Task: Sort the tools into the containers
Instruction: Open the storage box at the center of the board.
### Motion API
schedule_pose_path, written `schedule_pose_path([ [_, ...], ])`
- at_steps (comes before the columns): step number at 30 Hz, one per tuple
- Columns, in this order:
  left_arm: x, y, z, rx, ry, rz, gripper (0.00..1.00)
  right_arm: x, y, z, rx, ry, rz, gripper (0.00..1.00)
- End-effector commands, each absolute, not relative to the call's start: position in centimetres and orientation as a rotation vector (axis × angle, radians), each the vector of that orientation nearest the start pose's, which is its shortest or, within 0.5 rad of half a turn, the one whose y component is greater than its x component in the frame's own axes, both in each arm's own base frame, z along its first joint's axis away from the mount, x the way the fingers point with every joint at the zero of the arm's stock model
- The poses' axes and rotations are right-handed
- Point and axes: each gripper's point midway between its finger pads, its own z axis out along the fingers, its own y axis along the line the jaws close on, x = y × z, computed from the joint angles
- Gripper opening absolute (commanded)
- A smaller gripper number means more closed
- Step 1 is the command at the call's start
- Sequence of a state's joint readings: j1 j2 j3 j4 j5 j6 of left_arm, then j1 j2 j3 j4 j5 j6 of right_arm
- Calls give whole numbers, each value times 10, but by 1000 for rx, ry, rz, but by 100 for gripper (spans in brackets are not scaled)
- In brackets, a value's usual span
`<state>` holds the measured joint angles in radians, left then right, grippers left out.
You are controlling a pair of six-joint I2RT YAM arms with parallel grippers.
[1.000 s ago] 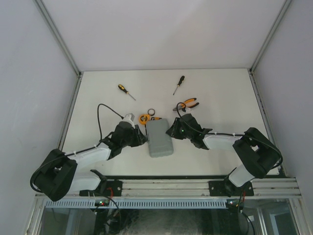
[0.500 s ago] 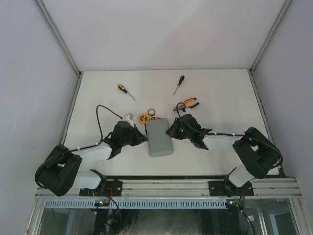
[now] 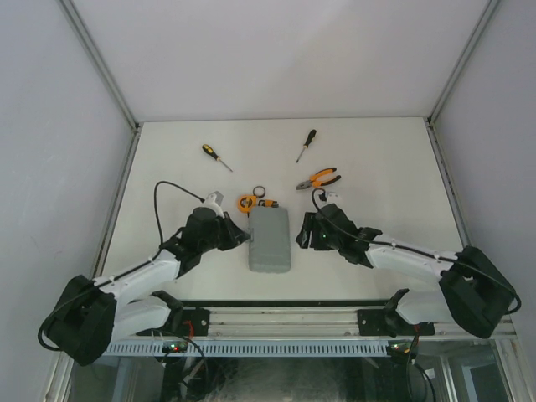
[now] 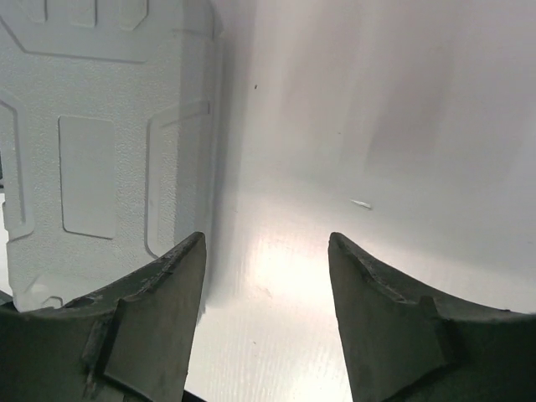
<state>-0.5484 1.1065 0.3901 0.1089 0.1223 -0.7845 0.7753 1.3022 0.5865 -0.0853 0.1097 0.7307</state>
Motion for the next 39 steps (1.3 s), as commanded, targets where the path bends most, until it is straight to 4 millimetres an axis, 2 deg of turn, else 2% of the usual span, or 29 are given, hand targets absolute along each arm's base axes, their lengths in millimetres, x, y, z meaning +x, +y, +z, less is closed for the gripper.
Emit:
schedule_pose_path([
  [1, 250, -206, 114, -171, 2219, -864, 0, 226, 216, 71, -33, 2391, 505, 60],
  [6, 247, -215, 139, -158, 2184, -914, 0, 225, 203, 93, 18, 2334, 496, 60],
  [13, 238, -249, 170, -112, 2164, -990, 0, 222, 190, 124, 53, 2241, 521, 60],
  [17, 236, -267, 187, -93, 2150, -1021, 0, 221, 184, 134, 57, 2209, 524, 60],
  [24, 238, -270, 203, -86, 2126, -1037, 0, 217, 178, 139, 64, 2201, 531, 60],
  [29, 238, -263, 194, -82, 2152, -979, 0, 215, 179, 142, 65, 2194, 547, 59],
  [35, 234, -247, 159, -105, 2213, -881, 1, 211, 190, 137, 36, 2225, 592, 54],
  [39, 227, -230, 130, -128, 2257, -796, 6, 209, 203, 130, 6, 2253, 623, 51],
])
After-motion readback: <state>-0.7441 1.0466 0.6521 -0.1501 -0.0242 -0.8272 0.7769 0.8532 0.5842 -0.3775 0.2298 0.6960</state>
